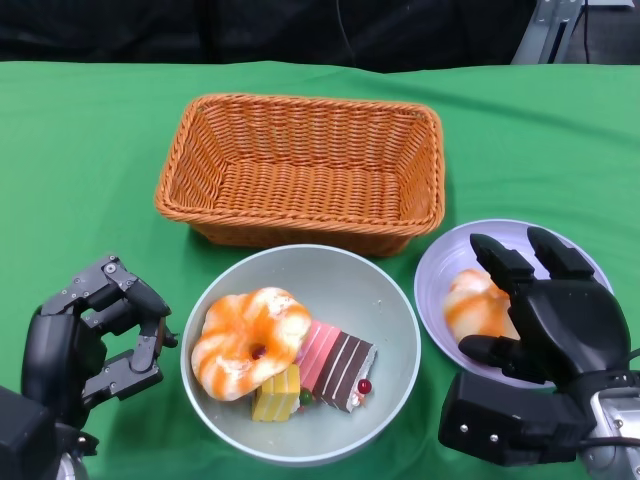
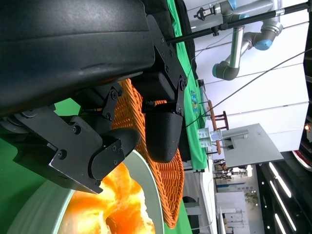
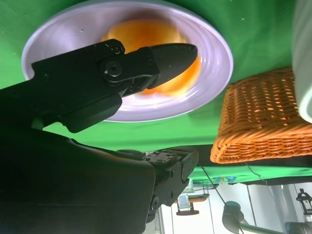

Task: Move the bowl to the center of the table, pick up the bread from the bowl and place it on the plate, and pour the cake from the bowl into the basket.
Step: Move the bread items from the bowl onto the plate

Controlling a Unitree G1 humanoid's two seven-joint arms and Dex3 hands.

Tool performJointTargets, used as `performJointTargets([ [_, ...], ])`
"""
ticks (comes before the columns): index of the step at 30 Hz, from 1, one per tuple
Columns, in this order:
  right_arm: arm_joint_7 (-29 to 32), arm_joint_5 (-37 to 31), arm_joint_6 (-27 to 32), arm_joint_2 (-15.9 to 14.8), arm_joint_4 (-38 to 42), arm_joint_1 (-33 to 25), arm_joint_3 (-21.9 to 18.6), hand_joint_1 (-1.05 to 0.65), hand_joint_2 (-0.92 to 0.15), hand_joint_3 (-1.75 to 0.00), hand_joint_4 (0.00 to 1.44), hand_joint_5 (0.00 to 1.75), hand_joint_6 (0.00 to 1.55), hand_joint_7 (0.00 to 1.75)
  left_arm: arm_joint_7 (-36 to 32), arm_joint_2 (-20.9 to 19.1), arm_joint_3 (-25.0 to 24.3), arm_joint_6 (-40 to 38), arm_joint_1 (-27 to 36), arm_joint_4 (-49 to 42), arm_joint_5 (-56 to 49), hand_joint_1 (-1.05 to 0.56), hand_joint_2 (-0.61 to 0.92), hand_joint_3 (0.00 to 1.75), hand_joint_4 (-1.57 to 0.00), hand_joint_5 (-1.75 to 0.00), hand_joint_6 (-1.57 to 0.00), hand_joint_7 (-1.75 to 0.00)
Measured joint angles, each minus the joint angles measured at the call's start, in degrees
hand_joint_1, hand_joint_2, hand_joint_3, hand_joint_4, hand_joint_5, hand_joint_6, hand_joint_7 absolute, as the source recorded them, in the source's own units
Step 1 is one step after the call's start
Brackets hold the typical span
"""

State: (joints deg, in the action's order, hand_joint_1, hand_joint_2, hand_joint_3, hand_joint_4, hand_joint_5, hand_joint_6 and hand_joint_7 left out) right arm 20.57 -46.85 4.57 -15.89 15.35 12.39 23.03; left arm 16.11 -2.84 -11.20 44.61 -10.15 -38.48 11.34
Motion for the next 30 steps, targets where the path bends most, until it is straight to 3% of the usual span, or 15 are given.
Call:
performJointTargets([
  [5,-0.31,0.03,-0.43,-0.02,-4.20,-1.58,-0.60,-0.99,-0.92,-0.23,0.00,0.00,0.13,0.00,0.34,0.00,0.04,0.04,-0.02,-0.02,0.06,0.01,0.52,1.18,-0.80,-1.65,-0.77,-1.51],
  [10,-0.75,-0.07,-3.48,-0.32,-14.20,-5.24,-1.42,-0.97,-0.92,-0.22,0.00,0.00,0.12,0.01,0.45,-0.01,0.02,0.06,-0.10,-0.03,0.16,0.02,0.53,1.17,-0.81,-1.65,-0.78,-1.50],
  [19,-2.88,-3.88,-13.94,-1.94,-30.78,-8.54,1.40,-0.90,-0.92,-0.14,0.35,0.15,0.33,0.05,0.37,0.05,0.00,0.07,-0.32,-0.36,-0.27,0.00,0.54,1.12,-0.80,-1.63,-0.77,-1.49],
  [26,-7.91,-9.16,-17.43,-0.21,-32.45,-7.23,6.05,-0.89,-0.92,-0.12,0.42,0.16,0.40,0.04,-0.66,0.31,0.03,-0.08,-0.33,-0.55,-0.85,-0.01,0.55,1.12,-0.81,-1.59,-0.78,-1.47],
  [27,-8.07,-9.46,-18.13,0.09,-31.75,-6.44,6.78,-0.88,-0.92,-0.10,0.41,0.14,0.40,0.03,-0.88,0.36,0.03,-0.33,-0.28,-0.27,-1.10,-0.03,0.56,1.08,-0.82,-1.59,-0.79,-1.45],
  [28,-8.16,-9.78,-18.99,0.36,-30.71,-5.56,7.48,-0.88,-0.92,-0.09,0.40,0.14,0.40,0.03,-1.12,0.51,0.13,-0.84,-0.25,0.27,-1.17,-0.07,0.62,0.93,-0.83,-1.59,-0.80,-1.40],
  [30,-8.18,-10.13,-20.55,0.93,-27.83,-3.88,8.80,-0.87,-0.88,-0.04,0.39,0.12,0.41,0.02,-1.30,0.60,0.42,-2.47,-0.13,1.46,-1.21,-0.31,0.85,0.32,-0.76,-1.71,-0.76,-1.43],
])
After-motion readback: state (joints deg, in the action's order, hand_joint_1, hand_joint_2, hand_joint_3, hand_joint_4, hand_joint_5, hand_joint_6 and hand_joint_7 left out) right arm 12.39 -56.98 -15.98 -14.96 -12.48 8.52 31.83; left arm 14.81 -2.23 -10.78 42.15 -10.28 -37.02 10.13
